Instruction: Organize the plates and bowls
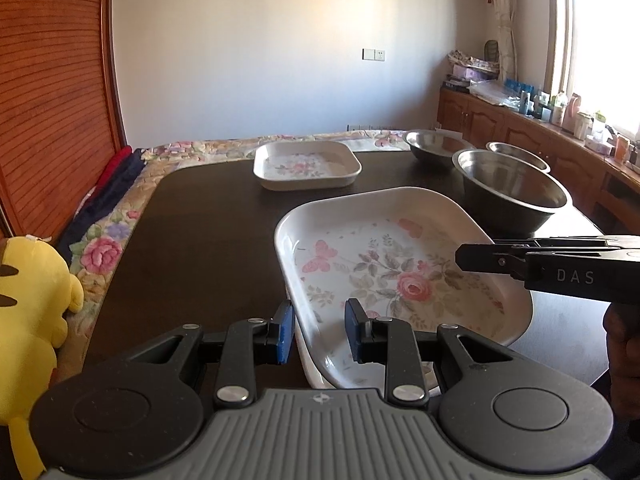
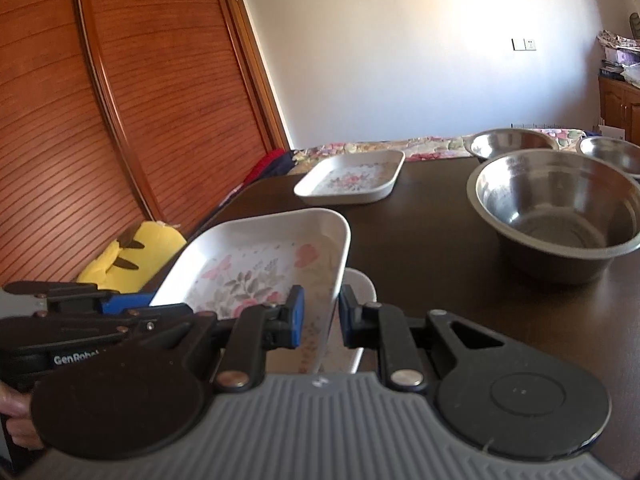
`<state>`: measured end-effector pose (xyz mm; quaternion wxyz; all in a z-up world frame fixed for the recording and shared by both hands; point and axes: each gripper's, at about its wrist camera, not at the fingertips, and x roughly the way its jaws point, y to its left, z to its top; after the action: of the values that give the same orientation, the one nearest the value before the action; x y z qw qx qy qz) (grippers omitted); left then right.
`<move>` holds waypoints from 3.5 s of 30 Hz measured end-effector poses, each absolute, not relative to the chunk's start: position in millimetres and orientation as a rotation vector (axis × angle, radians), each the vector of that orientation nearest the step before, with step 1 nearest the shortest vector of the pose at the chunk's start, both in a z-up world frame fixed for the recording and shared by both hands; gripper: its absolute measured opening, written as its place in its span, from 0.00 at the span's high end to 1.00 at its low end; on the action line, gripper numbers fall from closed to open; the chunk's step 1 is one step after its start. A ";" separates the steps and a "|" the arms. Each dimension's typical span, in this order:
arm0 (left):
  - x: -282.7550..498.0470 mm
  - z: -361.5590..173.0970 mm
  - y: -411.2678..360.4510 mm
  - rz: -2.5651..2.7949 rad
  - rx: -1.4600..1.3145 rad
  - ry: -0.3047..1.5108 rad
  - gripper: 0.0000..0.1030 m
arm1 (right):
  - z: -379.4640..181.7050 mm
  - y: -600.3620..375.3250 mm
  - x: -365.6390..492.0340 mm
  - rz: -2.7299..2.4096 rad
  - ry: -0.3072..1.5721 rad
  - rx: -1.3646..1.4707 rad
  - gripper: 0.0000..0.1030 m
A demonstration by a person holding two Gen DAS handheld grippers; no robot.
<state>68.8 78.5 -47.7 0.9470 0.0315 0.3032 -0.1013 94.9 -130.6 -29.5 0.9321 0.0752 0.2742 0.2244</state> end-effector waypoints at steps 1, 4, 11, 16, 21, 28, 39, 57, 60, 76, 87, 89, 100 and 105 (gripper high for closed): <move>68.7 -48.8 77.9 -0.208 0.065 0.619 0.72 | -30.1 -130.9 94.6 0.457 0.564 0.155 0.80; 69.3 -51.1 77.0 -0.209 0.064 0.623 0.72 | -31.3 -131.8 93.8 0.452 0.569 0.153 0.80; 74.2 -56.8 76.2 -0.203 0.071 0.638 0.72 | -36.6 -130.6 94.1 0.454 0.586 0.146 0.80; 76.5 -61.6 73.6 -0.209 0.072 0.651 0.72 | -39.6 -133.1 94.6 0.448 0.594 0.146 0.80; 78.4 -63.2 73.1 -0.204 0.078 0.648 0.72 | -41.5 -133.7 94.6 0.446 0.601 0.146 0.80; 79.1 -64.8 71.4 -0.193 0.092 0.645 0.72 | -42.3 -132.1 95.3 0.450 0.606 0.144 0.80; 81.0 -70.8 71.8 -0.182 0.099 0.649 0.72 | -44.0 -132.0 96.4 0.442 0.607 0.142 0.78; 77.1 -62.3 74.4 -0.194 0.079 0.626 0.71 | -37.6 -133.0 95.3 0.442 0.575 0.134 0.78; 75.3 -57.9 73.8 -0.196 0.077 0.614 0.71 | -35.0 -134.0 95.1 0.442 0.565 0.134 0.78; 79.1 -40.3 69.1 -0.212 0.070 0.569 0.71 | -4.6 -137.0 105.0 0.445 0.489 0.090 0.78; 113.0 -15.9 75.6 -0.203 0.062 0.533 0.68 | 33.2 -136.3 137.9 0.442 0.440 0.041 0.78; 121.3 -11.4 76.7 -0.198 0.066 0.526 0.68 | 39.1 -133.7 144.7 0.445 0.429 0.034 0.78; 170.5 -1.6 90.2 -0.163 0.051 0.544 0.65 | 52.9 -117.2 187.7 0.479 0.446 0.015 0.78; 196.4 4.2 93.0 -0.150 0.047 0.550 0.64 | 58.0 -109.3 212.7 0.482 0.460 -0.004 0.78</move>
<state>196.4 93.0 4.2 0.9594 0.0232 0.2710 -0.0741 212.7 -109.3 58.0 0.9450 -0.0021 0.2258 0.2365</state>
